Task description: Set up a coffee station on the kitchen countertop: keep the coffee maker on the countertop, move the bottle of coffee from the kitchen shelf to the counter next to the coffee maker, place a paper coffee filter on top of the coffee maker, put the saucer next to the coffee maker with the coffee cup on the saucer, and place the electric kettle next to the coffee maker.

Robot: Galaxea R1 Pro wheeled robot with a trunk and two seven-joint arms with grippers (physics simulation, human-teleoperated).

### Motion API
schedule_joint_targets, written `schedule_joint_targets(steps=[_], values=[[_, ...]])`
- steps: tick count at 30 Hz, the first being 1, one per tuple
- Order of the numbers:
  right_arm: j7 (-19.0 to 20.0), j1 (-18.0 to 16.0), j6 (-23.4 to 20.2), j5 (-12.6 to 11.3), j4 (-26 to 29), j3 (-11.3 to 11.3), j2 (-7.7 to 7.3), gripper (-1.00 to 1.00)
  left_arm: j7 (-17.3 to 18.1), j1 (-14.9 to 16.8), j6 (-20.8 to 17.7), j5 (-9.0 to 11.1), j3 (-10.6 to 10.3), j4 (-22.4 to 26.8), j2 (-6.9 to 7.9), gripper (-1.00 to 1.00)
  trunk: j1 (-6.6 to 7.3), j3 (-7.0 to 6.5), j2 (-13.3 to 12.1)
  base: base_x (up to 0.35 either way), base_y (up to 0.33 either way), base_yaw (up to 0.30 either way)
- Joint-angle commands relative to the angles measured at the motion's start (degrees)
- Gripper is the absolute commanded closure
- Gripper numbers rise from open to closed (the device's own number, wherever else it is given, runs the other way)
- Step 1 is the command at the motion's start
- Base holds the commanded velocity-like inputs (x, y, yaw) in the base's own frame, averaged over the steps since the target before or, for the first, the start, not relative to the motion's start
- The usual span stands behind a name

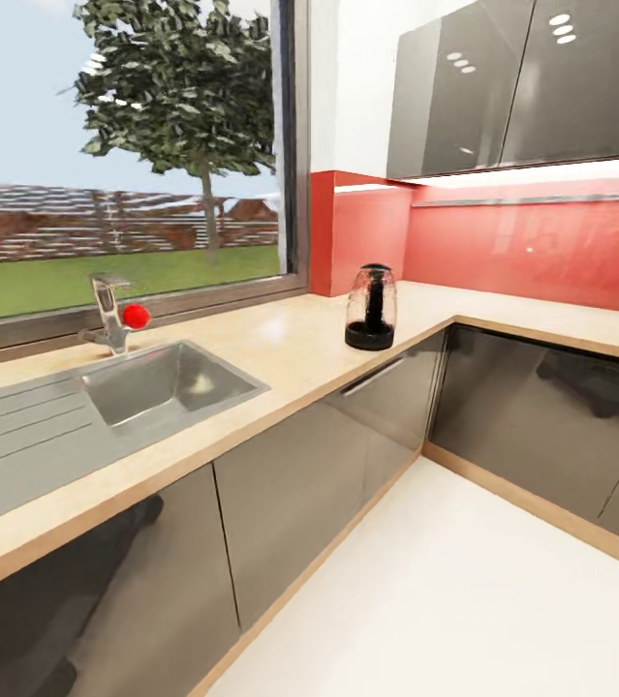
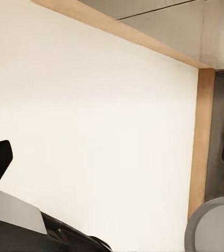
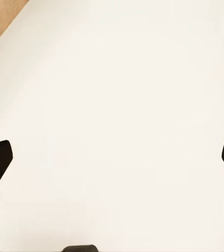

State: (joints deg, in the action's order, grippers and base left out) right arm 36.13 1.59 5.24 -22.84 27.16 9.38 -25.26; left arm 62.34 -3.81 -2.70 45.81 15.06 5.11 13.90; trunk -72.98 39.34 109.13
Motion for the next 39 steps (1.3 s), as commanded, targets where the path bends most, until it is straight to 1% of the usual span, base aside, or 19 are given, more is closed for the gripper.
schedule_joint_targets(steps=[1, 17, 23, 39], values=[[0.3, 0.0, -0.1, -0.3, 0.0, 0.0, 0.02, -1.00, 0.2, -0.1, -0.3, -0.3, 0.4, 0.1, -0.01, -1.00, -0.02, 0.03, 0.0, 0.215, -0.239, -0.280], [0.2, 0.0, 0.0, -0.3, 0.0, 0.0, 0.09, -1.00, 0.2, -0.1, -0.3, -0.3, 0.4, 0.2, -0.01, -1.00, -0.02, 0.03, 0.0, 0.214, -0.240, -0.269], [0.2, 0.0, 0.0, -0.2, 0.0, 0.0, 0.12, -1.00, 0.2, -0.1, -0.3, -0.3, 0.4, 0.2, -0.01, -1.00, -0.02, 0.03, 0.0, 0.214, -0.240, -0.066], [0.2, 0.0, 0.0, -0.2, 0.0, 0.0, 0.12, -1.00, 0.2, -0.1, -0.3, -0.3, 0.4, 0.2, -0.01, -1.00, -0.02, 0.03, 0.0, 0.214, -0.240, -0.005]])
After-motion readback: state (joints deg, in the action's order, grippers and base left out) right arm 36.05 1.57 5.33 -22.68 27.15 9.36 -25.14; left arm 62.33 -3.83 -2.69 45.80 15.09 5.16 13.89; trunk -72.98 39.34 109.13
